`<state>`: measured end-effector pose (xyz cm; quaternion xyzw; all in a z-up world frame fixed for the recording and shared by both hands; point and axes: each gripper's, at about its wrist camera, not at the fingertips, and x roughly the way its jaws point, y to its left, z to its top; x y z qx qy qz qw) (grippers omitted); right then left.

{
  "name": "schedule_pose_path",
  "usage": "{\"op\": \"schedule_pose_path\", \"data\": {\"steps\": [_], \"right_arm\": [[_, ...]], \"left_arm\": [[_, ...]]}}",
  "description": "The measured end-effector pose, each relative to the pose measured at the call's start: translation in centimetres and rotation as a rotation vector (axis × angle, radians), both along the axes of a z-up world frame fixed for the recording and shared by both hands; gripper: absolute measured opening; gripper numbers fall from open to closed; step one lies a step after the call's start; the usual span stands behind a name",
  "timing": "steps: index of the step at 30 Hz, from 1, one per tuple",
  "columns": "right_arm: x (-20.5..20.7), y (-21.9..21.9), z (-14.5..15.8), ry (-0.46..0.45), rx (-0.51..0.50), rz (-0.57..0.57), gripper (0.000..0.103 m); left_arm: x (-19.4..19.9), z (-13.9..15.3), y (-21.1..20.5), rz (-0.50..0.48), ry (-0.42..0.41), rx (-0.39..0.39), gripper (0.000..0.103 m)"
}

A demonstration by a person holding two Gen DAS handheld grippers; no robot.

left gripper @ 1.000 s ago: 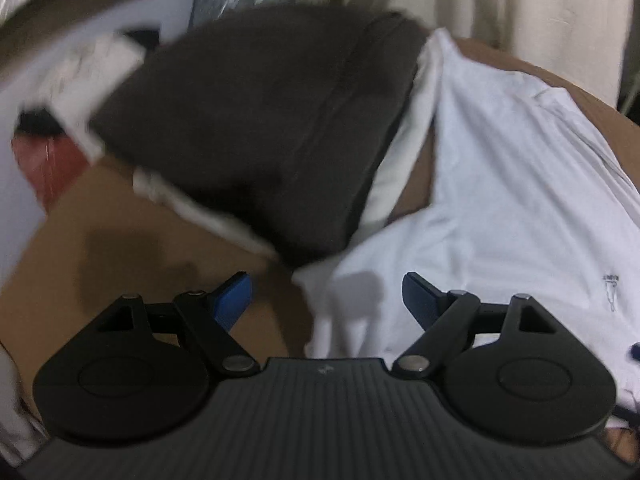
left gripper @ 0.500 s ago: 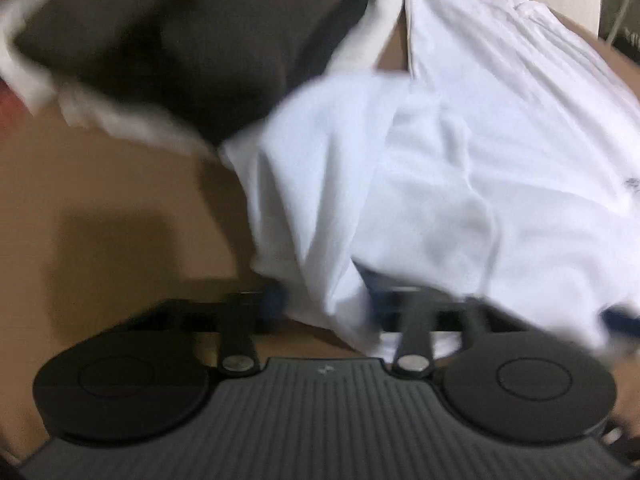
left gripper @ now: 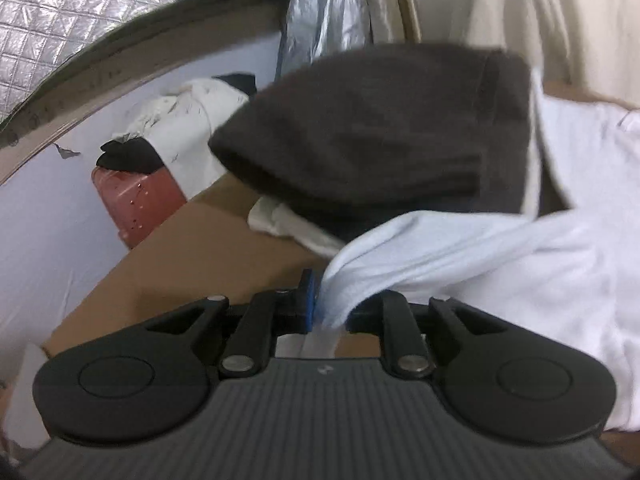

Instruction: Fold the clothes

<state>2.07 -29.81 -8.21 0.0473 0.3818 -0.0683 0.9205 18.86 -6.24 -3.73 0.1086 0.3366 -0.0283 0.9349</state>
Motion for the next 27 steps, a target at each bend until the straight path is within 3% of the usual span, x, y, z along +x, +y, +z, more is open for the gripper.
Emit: {"op": "schedule_pose_path", "data": {"steps": [2, 4, 6, 9, 12, 15, 20, 21, 23, 25, 27], "right_arm": [[-0.6, 1.1, 0.9, -0.031, 0.008, 0.054, 0.076], [-1.0, 2.3, 1.6, -0.062, 0.015, 0.126, 0.076], [-1.2, 3.9, 2.1, -0.082, -0.01, 0.205, 0.075], [-1.4, 6.3, 1.9, -0.076, -0.08, 0.294, 0.076], [-1.3, 7.5, 1.1, -0.046, -0.107, 0.335, 0.076], [-1.1, 7.5, 0.5, -0.02, -0.103, 0.344, 0.076], [-1.4, 6.2, 0.3, 0.008, -0.096, 0.309, 0.076], [-1.4, 5.8, 0.4, 0.011, -0.1, 0.291, 0.076], [-1.9, 5.1, 1.0, 0.009, -0.134, 0.257, 0.076], [-2.8, 4.2, 2.0, -0.013, -0.171, 0.229, 0.076], [-3.5, 2.9, 2.6, -0.02, -0.154, 0.202, 0.076]], "left_arm": [[-0.4, 1.0, 0.3, 0.027, -0.057, -0.036, 0.016], [-1.0, 1.8, 0.0, 0.075, -0.155, 0.055, 0.02], [-1.5, 2.3, -0.7, 0.11, -0.237, 0.079, 0.034], [-2.9, 4.0, 0.6, 0.105, -0.321, -0.02, 0.046], [-1.5, 3.4, 1.9, 0.138, -0.348, -0.073, 0.046], [-0.7, 3.1, 3.1, 0.223, -0.365, -0.053, 0.045], [-0.4, 3.9, 6.2, 0.323, -0.381, -0.166, 0.043], [0.9, 4.3, 6.7, 0.319, -0.404, -0.166, 0.041], [4.2, 5.3, 7.6, 0.323, -0.431, -0.094, 0.041], [8.2, 6.3, 9.1, 0.324, -0.343, -0.053, 0.041], [10.0, 6.6, 10.6, 0.363, -0.25, -0.102, 0.04]]}}
